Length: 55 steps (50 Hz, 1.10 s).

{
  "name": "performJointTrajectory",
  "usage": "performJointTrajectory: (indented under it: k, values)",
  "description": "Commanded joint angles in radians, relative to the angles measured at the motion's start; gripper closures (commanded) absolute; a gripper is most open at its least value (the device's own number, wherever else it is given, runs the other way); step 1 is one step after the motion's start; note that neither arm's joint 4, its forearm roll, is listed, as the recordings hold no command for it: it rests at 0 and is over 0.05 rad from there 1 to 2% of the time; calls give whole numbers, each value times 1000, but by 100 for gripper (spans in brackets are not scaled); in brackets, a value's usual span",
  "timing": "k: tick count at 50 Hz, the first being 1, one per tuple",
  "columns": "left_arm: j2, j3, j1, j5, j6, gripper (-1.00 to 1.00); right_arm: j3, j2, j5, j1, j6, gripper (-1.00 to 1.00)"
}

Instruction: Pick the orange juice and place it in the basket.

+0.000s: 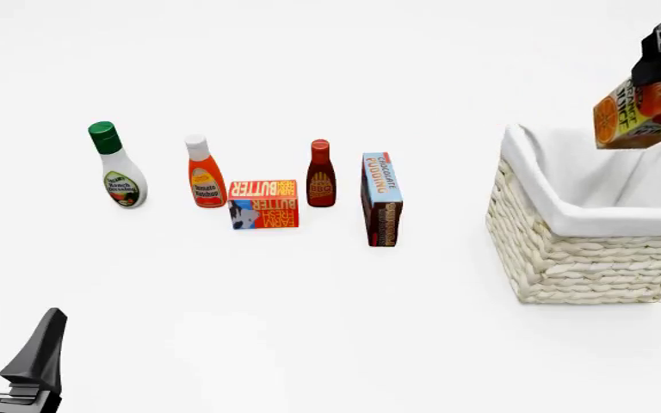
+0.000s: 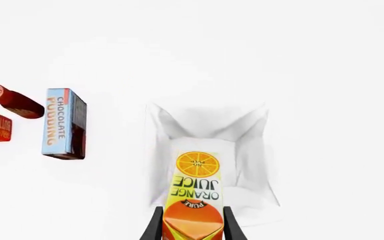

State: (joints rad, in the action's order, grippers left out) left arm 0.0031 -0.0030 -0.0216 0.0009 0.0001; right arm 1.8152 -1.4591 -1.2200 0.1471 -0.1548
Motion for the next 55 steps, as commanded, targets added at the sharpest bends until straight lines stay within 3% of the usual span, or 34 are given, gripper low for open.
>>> performJointTrajectory:
  k: [1,26,55]
  values:
    - [0,0,0,0,0,-100,7,-2,0,21,29,100]
    - [0,0,0,0,0,-100,42,-73,0,17,84,100]
    - [0,0,0,0,0,-100,66,-161,0,27,100,100]
